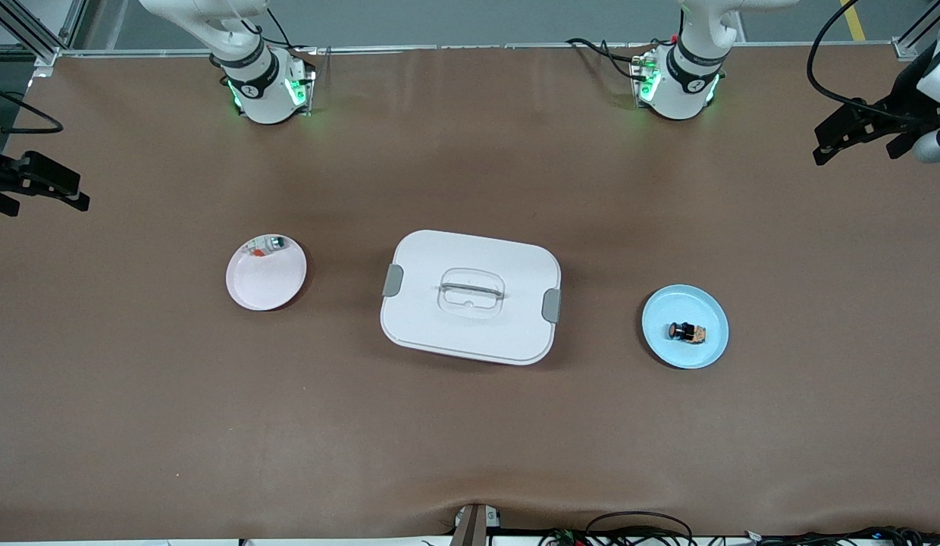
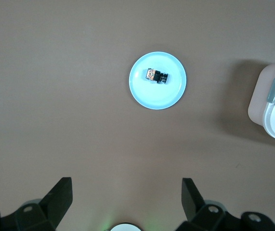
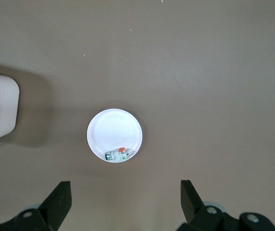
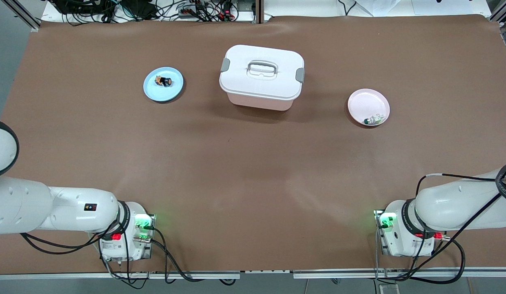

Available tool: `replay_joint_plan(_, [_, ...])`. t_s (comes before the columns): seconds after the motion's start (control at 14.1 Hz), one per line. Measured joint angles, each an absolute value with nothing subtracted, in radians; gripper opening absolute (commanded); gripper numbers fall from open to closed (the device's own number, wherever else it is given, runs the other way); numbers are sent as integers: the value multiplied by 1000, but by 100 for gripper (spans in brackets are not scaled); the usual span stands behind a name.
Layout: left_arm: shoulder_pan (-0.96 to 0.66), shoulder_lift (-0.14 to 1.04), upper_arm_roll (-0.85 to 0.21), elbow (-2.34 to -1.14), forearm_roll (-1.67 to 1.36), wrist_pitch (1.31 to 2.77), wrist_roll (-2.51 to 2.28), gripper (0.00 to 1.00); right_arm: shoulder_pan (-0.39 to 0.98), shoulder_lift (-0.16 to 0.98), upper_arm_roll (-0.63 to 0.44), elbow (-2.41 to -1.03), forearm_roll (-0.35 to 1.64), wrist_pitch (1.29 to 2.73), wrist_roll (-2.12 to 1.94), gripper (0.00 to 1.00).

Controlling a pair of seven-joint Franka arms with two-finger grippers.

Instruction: Transfer orange switch to right arm and place

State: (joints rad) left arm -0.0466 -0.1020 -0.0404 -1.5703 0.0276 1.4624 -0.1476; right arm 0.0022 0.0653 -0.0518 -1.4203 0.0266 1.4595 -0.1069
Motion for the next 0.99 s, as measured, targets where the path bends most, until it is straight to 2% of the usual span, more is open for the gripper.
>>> replay_joint_plan(0.64, [-47, -98, -40, -1566, 28, 1462, -140, 100, 2, 65, -52, -1420, 27, 1459, -107, 100])
replay_joint_plan(0.99, [-47, -32, -40, -1573, 28, 1504, -136, 100, 2, 65, -54, -1421, 27, 1457, -107, 100])
